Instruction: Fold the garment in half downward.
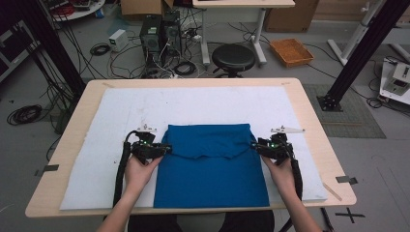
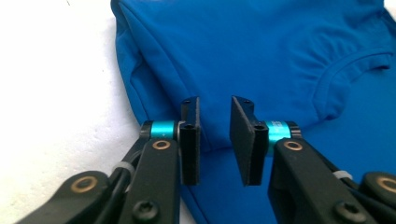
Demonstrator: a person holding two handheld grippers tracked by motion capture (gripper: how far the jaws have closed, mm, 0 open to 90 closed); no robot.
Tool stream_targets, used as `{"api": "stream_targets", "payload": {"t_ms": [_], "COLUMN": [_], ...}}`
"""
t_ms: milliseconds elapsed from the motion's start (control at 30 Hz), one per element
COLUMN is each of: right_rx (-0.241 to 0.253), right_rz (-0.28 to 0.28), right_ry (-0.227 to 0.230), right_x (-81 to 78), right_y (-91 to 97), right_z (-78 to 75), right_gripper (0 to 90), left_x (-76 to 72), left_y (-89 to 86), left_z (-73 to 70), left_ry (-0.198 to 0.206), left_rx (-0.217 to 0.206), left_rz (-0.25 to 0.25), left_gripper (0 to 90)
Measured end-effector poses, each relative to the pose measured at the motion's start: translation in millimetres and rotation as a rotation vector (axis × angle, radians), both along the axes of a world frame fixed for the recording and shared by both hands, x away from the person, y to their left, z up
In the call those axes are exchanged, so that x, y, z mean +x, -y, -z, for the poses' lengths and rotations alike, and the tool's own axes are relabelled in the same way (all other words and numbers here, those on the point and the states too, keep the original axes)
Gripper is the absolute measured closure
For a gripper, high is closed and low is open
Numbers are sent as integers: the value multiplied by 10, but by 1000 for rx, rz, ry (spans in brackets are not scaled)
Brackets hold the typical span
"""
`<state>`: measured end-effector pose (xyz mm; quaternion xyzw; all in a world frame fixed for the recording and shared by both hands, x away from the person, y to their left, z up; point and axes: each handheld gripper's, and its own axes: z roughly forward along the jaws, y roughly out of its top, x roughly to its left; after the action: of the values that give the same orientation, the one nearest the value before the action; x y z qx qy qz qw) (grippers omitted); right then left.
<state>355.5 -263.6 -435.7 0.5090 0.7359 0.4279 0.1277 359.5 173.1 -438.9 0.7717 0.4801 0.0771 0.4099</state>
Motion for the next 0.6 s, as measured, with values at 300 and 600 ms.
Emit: {"api": "stream_targets", "payload": {"t_ms": [300,600], "right_rx": [-34,-144], "right_rz": [-16,-35], "right_ry": [-19,-2], "right_x": [29,150], "right_y": [-96,-263], "right_z": [47,89], "right_gripper": [627,870], "left_x": [-9,-13], "left_y": [12,9], "left_z": [-3,-10], "left_ry": [10,26], "left_rx": [9,8], "left_rz": [12,21], "left_gripper": [875,889]}}
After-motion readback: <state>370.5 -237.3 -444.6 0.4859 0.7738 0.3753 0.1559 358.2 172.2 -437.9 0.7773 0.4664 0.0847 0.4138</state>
